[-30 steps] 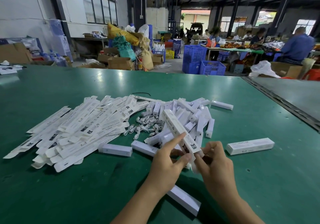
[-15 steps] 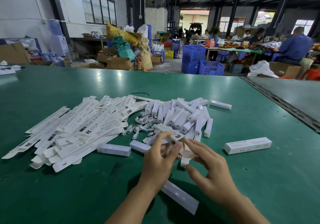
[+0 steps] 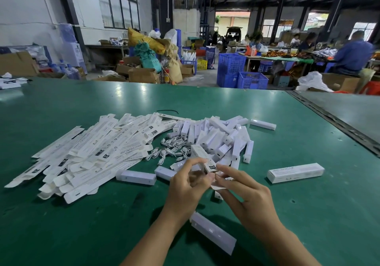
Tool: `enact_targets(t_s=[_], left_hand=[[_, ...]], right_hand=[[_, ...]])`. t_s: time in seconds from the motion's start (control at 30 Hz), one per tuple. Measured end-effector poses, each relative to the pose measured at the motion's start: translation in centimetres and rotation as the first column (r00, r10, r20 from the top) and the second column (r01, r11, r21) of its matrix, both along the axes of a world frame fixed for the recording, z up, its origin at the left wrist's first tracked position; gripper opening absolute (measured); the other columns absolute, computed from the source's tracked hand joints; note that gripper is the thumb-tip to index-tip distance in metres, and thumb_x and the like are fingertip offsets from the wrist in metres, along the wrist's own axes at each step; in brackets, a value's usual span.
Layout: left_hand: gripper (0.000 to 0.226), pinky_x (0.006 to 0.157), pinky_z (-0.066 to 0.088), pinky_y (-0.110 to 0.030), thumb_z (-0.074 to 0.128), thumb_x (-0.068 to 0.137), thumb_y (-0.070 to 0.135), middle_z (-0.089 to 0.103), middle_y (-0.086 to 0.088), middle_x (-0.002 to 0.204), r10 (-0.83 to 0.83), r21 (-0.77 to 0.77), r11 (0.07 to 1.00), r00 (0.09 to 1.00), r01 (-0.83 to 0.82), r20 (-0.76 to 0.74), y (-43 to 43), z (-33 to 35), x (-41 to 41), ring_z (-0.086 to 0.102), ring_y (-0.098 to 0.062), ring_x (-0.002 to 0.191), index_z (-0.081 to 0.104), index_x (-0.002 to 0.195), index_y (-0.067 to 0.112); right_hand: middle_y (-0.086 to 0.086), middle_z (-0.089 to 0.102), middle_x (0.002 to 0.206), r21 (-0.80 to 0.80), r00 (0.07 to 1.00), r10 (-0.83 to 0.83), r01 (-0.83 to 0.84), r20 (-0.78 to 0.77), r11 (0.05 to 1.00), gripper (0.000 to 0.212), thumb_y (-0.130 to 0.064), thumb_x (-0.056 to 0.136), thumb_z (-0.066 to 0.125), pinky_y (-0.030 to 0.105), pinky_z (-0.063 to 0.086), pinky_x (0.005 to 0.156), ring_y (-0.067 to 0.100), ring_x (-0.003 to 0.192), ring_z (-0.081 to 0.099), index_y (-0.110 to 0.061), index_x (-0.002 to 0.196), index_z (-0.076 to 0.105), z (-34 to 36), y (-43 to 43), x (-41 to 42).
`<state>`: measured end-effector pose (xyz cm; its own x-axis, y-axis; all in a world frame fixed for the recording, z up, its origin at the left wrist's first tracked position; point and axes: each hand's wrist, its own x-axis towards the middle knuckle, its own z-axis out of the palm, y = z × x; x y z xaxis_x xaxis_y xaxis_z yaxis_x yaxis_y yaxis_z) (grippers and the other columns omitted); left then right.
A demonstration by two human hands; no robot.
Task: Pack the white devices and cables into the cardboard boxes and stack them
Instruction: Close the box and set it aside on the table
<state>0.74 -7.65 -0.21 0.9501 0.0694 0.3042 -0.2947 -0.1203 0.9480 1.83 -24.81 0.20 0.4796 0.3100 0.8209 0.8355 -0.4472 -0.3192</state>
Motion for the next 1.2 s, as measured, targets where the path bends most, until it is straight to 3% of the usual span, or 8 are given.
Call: enact_targets(t_s=[0.07,0.17,0.33,0.47,0.63,0.8,0.97,1.2], left_hand=[[0.035,0.077,0.059,-0.034,0.07,0.077,0.049,0.076,-0.002,0.091,-0.056,-0.022,0.998,0.998,0.056,-0.025,0.27,0.06,0.06,0.072,-0.018,0.088,0.063,0.111,0.042],[0.036,0.074,0.057,-0.027,0.073,0.077,0.044,0.076,-0.003,0.087,-0.081,-0.039,0.996,0.996,0.08,-0.02,0.5,0.29,0.03,0.073,-0.019,0.086,0.064,0.111,0.039],[0.038,0.079,0.059,-0.036,0.076,0.074,0.049,0.077,-0.003,0.085,-0.069,-0.029,0.997,0.997,0.068,-0.035,0.27,0.19,0.13,0.074,-0.018,0.084,0.062,0.108,0.04],[0.04,0.088,0.058,-0.047,0.078,0.075,0.056,0.077,-0.004,0.088,-0.089,-0.056,0.995,0.996,0.088,-0.026,0.23,0.08,0.01,0.076,-0.023,0.084,0.061,0.108,0.042],[0.044,0.079,0.057,-0.029,0.075,0.07,0.069,0.077,-0.002,0.087,-0.069,-0.088,0.994,0.997,0.067,-0.017,-0.05,0.39,-0.1,0.076,-0.022,0.084,0.063,0.106,0.047],[0.024,0.073,0.055,-0.022,0.074,0.081,0.039,0.076,-0.005,0.083,-0.051,-0.148,0.988,0.999,0.048,-0.013,0.11,0.44,-0.07,0.075,-0.026,0.08,0.066,0.103,0.041],[0.046,0.083,0.057,-0.032,0.083,0.068,0.051,0.075,-0.006,0.096,-0.112,-0.163,0.981,0.993,0.107,-0.022,0.06,0.24,0.05,0.073,-0.024,0.092,0.066,0.11,0.041],[0.057,0.072,0.052,-0.016,0.088,0.06,0.046,0.074,0.011,0.087,-0.095,-0.07,0.993,0.995,0.092,-0.032,0.26,0.02,0.04,0.07,-0.005,0.08,0.065,0.113,0.043]], right_hand=[[-0.004,0.066,0.122,0.023,1.0,0.005,-0.005,-0.01,1.0,0.027,-0.007,0.079,0.073,0.018,0.052,0.087,0.003,0.099,0.066,-0.013,0.105,0.076,-0.16,0.06,0.0],[-0.008,0.066,0.121,0.04,0.999,0.021,-0.019,-0.044,0.999,0.028,-0.006,0.08,0.075,0.016,0.051,0.088,0.0,0.101,0.065,-0.016,0.107,0.075,-0.39,0.03,0.05],[-0.017,0.067,0.112,0.055,0.988,-0.013,0.021,-0.151,0.998,0.04,-0.012,0.081,0.077,0.013,0.05,0.085,-0.008,0.098,0.062,-0.032,0.111,0.061,0.1,0.09,-0.17],[-0.012,0.068,0.111,0.061,0.993,-0.056,0.063,-0.1,0.996,0.037,-0.001,0.08,0.077,0.009,0.047,0.086,-0.008,0.098,0.063,-0.026,0.105,0.067,-0.16,0.07,-0.16],[-0.006,0.068,0.11,0.08,0.991,-0.136,0.136,-0.009,0.987,0.025,-0.006,0.082,0.07,0.007,0.045,0.092,-0.002,0.101,0.062,-0.006,0.106,0.075,-0.17,0.25,-0.23],[0.001,0.071,0.113,0.055,0.993,-0.102,0.105,-0.053,0.993,0.024,-0.005,0.083,0.07,0.01,0.047,0.093,0.001,0.102,0.065,-0.006,0.107,0.076,-0.2,0.13,-0.12],[-0.006,0.067,0.113,0.054,0.996,-0.066,0.069,-0.052,0.996,0.022,-0.005,0.085,0.068,0.009,0.048,0.088,-0.001,0.099,0.064,-0.005,0.105,0.075,-0.23,-0.08,0.11],[-0.006,0.069,0.104,0.068,0.996,-0.062,0.067,-0.063,0.995,0.019,-0.016,0.088,0.063,0.01,0.049,0.085,0.001,0.092,0.067,-0.007,0.098,0.077,-0.33,-0.14,0.06]])
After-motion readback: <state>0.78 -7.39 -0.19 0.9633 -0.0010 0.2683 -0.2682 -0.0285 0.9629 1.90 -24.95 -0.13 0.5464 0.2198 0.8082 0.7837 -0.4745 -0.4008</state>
